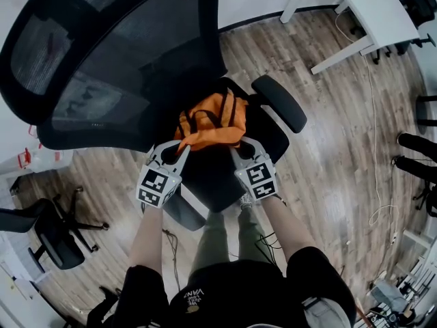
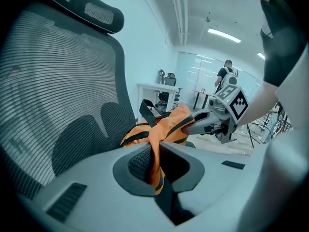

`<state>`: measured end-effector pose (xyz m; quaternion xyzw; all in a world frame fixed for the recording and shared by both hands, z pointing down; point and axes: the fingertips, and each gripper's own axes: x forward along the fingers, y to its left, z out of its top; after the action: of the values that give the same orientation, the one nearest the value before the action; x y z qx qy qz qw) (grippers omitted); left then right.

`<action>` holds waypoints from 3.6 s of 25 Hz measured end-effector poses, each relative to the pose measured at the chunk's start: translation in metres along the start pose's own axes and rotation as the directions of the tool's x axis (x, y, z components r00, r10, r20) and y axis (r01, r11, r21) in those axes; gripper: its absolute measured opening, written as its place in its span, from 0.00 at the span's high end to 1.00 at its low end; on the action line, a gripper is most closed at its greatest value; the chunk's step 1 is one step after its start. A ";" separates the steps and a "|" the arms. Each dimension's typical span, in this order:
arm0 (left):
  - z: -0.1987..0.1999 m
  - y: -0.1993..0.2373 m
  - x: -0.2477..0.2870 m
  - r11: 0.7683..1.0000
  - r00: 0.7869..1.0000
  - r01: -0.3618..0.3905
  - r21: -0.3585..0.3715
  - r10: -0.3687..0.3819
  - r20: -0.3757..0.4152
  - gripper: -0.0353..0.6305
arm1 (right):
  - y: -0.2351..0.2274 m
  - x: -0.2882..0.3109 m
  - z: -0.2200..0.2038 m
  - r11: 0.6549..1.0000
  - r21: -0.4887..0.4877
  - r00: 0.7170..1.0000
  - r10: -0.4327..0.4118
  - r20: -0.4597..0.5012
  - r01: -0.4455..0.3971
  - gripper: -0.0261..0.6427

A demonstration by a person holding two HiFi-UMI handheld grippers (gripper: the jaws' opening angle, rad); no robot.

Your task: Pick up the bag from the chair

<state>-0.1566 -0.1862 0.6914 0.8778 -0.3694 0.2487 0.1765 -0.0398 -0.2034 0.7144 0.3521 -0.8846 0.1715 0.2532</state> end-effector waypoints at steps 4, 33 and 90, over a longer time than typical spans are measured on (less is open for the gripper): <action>0.009 0.001 -0.003 1.000 1.000 -0.015 0.012 0.014 0.015 0.90 | -0.001 -0.004 0.009 1.000 -0.002 1.000 0.002 0.010 -0.002 0.94; 0.089 -0.031 -0.061 0.997 0.990 -0.079 0.024 0.076 0.119 0.91 | 0.010 -0.079 0.074 1.000 -0.023 0.997 0.016 0.079 -0.014 0.94; 0.228 -0.094 -0.187 0.974 0.920 -0.222 0.054 0.191 0.343 0.91 | 0.048 -0.215 0.207 0.990 -0.136 0.956 0.069 0.287 -0.031 0.94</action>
<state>-0.1303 -0.1313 0.3882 0.8706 -0.4726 0.1295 0.0434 -0.0076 -0.1545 0.4177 0.3339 -0.9300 0.0663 0.1385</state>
